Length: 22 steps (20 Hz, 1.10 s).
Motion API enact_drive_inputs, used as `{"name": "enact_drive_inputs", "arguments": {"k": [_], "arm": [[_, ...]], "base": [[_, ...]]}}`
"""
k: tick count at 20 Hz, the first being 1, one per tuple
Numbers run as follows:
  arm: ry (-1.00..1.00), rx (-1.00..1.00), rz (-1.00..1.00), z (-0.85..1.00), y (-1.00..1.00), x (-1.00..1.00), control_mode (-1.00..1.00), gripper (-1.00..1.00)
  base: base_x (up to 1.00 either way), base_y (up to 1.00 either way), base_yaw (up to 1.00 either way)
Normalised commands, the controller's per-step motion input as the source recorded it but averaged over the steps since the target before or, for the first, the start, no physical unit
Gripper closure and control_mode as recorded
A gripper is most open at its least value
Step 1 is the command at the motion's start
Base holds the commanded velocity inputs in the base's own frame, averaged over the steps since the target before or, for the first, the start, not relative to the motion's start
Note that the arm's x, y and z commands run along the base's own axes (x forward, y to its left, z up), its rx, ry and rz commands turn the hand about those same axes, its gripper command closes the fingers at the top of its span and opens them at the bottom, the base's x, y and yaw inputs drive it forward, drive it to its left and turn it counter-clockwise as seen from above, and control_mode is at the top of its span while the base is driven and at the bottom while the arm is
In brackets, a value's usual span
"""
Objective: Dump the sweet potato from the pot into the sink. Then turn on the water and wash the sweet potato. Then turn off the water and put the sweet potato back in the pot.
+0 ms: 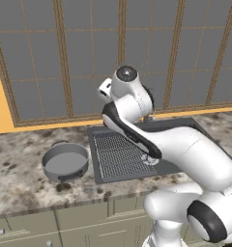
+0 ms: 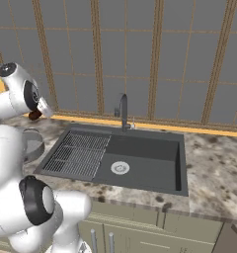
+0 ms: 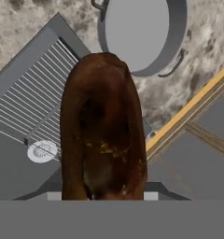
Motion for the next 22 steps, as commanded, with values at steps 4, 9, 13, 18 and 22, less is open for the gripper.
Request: {"name": "enact_drive_inputs", "arguments": {"k": [4, 9, 13, 18, 22], "arm": [[0.12, -0.13, 0.04, -0.54, 0.78, 0.22, -1.00, 1.00], [0.17, -0.08, 0.03, -0.63, 0.66, 0.26, -1.00, 1.00], [0.21, 0.00, 0.05, -0.68, 0.49, 0.23, -1.00, 1.00], [0.16, -0.01, 0.01, -0.65, 0.41, 0.29, -1.00, 1.00], [0.06, 0.00, 0.00, -0.67, 0.39, 0.18, -1.00, 1.00]], "base": [[0.00, 0.00, 0.00], [0.00, 0.00, 0.00], [0.00, 0.00, 0.00], [0.00, 0.00, 0.00], [0.00, 0.00, 0.00]]}}
